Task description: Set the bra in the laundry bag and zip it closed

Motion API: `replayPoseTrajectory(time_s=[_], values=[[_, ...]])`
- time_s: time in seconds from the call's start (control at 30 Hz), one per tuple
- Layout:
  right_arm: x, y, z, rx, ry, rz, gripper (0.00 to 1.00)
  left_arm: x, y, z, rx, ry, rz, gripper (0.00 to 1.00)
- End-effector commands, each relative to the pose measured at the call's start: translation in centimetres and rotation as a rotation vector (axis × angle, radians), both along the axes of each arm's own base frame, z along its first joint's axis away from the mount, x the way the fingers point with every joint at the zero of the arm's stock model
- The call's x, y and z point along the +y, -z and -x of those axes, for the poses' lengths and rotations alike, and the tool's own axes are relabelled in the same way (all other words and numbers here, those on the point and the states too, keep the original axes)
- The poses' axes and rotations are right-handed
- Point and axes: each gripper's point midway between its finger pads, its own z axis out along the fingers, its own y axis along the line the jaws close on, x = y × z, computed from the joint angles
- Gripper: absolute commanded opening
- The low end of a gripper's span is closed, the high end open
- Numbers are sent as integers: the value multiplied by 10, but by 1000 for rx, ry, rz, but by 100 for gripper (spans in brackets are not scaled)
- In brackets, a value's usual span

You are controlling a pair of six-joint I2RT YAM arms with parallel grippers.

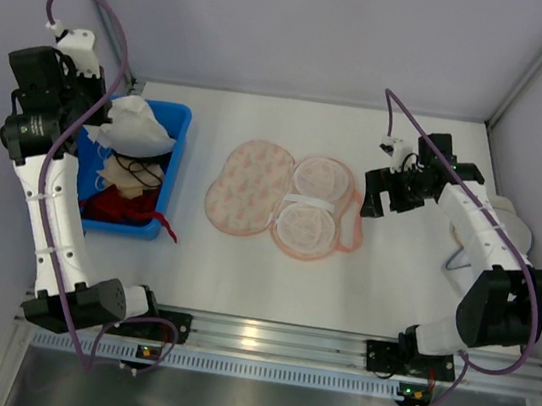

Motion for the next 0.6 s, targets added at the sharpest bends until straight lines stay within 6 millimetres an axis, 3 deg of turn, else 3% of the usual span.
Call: replayPoseTrajectory(time_s=[0.0,0.2,0.33,0.43,0.57], values=[[0,-19,-14,-66,18,-17,99,-19,-77,-2,-278,68,-2,0],[-1,-23,-17,-88,29,-23,100,-54,-156,7,-560,217,43,0],[-2,-23,-18,-89,41,-28,99,-62,-196,6,-674,256,66,0],[-2,-23,-21,-100,50,-30,99,-71,-215,1,-714,315,99,0],[-6,-17,-24,-103,71,-44,100,-84,-225,-16,-716,383,161,0]])
